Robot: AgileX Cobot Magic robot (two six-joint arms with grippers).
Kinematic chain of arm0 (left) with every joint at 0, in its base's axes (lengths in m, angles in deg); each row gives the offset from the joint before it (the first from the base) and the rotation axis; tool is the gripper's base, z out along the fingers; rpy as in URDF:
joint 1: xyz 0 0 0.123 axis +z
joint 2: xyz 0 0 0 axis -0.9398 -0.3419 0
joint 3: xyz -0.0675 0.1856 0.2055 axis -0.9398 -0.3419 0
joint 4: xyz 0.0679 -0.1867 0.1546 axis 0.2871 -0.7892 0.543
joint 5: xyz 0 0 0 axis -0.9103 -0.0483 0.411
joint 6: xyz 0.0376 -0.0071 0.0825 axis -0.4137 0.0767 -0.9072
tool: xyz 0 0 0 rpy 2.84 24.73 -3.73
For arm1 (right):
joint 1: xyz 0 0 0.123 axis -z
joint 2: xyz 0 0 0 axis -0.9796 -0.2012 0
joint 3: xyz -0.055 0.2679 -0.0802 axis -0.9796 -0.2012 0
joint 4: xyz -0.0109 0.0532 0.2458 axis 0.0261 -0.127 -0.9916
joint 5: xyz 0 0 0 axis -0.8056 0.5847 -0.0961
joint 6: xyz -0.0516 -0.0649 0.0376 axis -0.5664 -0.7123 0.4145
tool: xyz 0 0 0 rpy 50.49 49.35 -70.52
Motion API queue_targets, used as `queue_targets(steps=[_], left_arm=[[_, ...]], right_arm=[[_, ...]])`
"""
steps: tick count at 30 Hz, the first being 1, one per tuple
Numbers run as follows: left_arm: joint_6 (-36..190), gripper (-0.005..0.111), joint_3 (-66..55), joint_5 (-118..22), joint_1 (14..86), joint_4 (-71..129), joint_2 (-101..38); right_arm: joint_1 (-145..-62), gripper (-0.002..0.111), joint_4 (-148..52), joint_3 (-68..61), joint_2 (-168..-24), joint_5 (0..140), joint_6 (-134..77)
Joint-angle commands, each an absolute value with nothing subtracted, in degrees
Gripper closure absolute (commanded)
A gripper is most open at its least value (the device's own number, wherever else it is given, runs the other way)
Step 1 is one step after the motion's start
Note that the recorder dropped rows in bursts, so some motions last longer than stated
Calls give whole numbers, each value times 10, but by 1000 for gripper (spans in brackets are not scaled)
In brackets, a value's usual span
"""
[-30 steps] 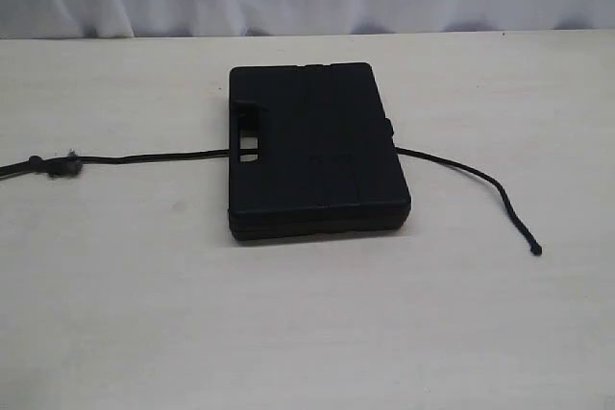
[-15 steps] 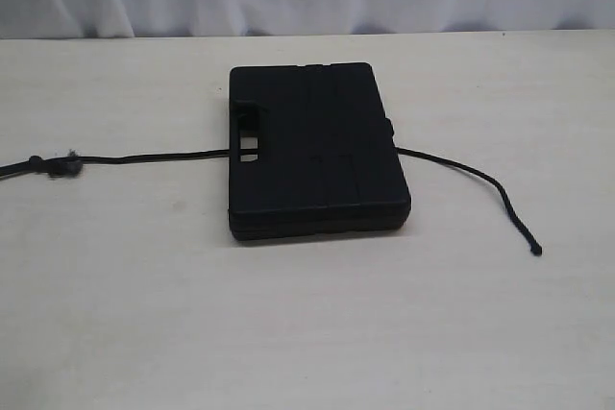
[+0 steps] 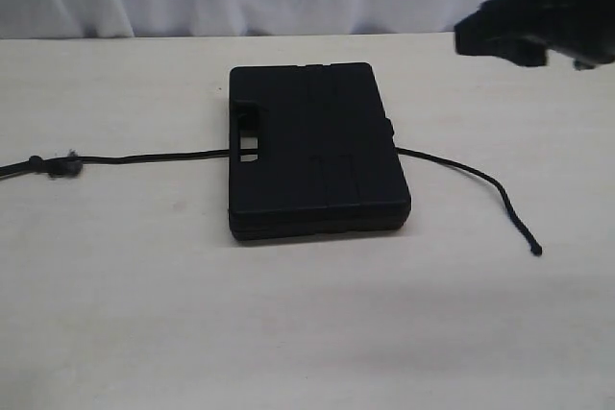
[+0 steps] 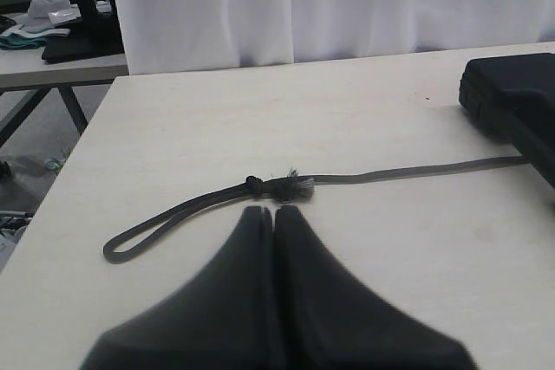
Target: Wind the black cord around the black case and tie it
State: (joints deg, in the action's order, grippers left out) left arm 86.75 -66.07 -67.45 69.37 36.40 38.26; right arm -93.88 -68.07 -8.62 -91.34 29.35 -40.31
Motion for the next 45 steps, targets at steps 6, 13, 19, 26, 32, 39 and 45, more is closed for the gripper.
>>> queue_targets(steps=[6,13,19,26,32,39,45], left_arm=[[869,107,-662,-668,696,363,383],[869,107,-662,-668,696,363,383],[869,107,-662,-668,696,363,383],[869,107,-662,-668,696,363,383],[869,107,-662,-668,696,363,383],[869,107,-662,-668,696,363,383],[869,107,-662,-668,696,363,383]], right_arm=[[-1095,60,-444,63,-1169,304,-140],[-1187,60,-432,214,-1374,334,-86],[-1192,60,-405,310,-1474,339,-18],[-1192,60,-364,364,-1553,350,14],[-1192,60,-308,364,-1570,349,64],[-1192,60,-307,364,-1586,386,64],[-1192,60,-307,364,-1606,391,64]])
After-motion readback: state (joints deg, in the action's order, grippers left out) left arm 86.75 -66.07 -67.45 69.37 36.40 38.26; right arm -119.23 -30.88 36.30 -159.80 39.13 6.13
